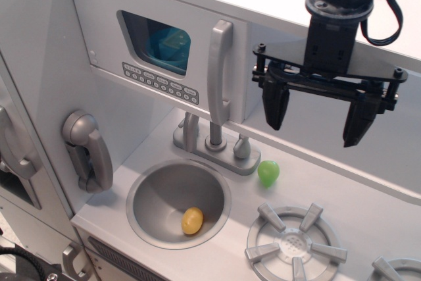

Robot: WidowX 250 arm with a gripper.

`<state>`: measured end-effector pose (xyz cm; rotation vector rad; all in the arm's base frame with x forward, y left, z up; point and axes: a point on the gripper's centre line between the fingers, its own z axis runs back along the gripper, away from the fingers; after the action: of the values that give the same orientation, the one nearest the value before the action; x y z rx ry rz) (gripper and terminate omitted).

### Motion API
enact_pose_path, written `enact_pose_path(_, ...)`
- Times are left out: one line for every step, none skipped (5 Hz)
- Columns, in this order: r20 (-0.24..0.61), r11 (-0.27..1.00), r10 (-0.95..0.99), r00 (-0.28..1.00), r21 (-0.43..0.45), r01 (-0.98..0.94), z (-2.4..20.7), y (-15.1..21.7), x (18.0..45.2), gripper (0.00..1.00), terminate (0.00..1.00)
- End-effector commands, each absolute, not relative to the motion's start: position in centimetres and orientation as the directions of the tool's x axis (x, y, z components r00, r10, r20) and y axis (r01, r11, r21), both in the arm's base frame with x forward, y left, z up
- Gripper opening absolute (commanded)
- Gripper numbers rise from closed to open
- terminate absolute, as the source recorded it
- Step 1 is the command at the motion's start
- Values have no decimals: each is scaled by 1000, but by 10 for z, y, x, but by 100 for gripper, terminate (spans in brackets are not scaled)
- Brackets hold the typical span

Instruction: Open microwave

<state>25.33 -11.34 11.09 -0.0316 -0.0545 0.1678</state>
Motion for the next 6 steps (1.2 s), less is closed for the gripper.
enact_pose_path(52, 985, 168, 984, -36, -166, 111, -113, 253, 100, 0)
enact_pose_path(94, 986, 163, 982, -49, -159, 116, -87, 259, 100, 0)
enact_pose_path(164, 994, 103, 981, -60, -94, 124, -57, 270, 100, 0)
enact_pose_path(242, 995, 77, 967, -78, -59, 132, -37, 278, 100, 0)
enact_pose_path(252, 995, 80, 964, -77, -63, 132, -29, 285, 100, 0)
enact_pose_path(261, 993, 112, 959, -60, -100, 133, -20, 289, 100, 0)
